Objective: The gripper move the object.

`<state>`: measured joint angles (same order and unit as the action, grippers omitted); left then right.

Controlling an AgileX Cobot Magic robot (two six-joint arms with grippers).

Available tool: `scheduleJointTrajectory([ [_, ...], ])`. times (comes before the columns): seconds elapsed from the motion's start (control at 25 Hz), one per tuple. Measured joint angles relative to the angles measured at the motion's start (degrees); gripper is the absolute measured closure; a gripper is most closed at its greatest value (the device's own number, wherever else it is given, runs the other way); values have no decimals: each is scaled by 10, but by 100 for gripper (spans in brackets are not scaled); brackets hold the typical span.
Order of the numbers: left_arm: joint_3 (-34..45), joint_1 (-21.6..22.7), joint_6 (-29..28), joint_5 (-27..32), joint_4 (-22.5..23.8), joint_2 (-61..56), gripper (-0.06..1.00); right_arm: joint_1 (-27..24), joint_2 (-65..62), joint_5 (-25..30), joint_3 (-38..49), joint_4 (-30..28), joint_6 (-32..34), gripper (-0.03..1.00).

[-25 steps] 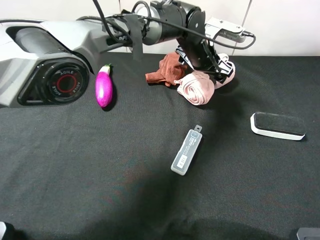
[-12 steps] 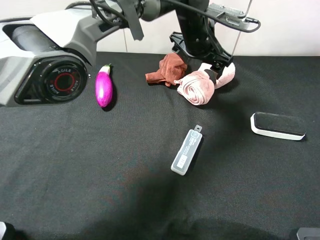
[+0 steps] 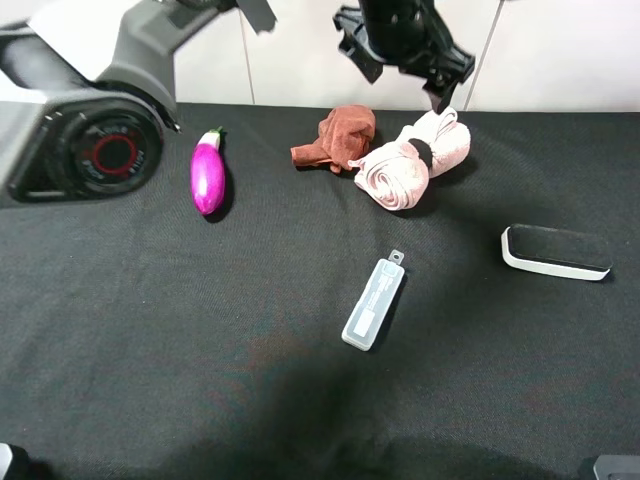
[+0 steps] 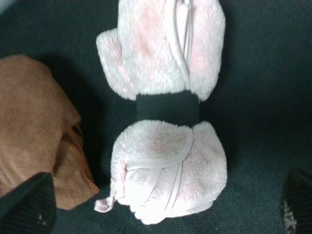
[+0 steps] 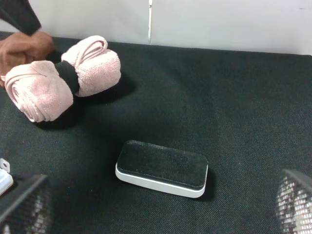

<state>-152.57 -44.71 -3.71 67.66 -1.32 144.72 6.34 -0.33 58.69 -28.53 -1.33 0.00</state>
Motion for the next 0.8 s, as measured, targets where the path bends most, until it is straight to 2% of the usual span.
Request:
scheduleJointTrajectory([
  [0.28, 50, 0, 0, 0, 4, -62, -3, 0, 0, 0, 0, 0, 0, 27],
  [0.8, 286, 0, 0, -1, 38, -247, -3, 0, 0, 0, 0, 0, 0, 27],
])
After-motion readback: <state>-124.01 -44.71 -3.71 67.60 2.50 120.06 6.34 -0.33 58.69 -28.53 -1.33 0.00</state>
